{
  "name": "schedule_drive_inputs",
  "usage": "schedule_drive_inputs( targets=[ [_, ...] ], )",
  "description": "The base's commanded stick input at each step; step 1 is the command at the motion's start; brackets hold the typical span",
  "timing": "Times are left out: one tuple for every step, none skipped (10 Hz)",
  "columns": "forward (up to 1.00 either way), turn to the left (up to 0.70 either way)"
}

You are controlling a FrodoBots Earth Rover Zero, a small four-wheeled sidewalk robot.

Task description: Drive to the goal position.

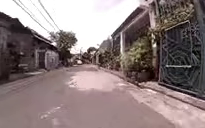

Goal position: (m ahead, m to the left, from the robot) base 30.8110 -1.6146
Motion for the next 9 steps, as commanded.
schedule_drive_inputs(
  targets=[
    [1.00,0.00],
    [1.00,0.00],
    [1.00,0.00],
    [1.00,0.00],
    [1.00,0.00],
    [1.00,0.00],
    [1.00,0.00],
    [1.00,0.00],
    [1.00,0.00]
  ],
)
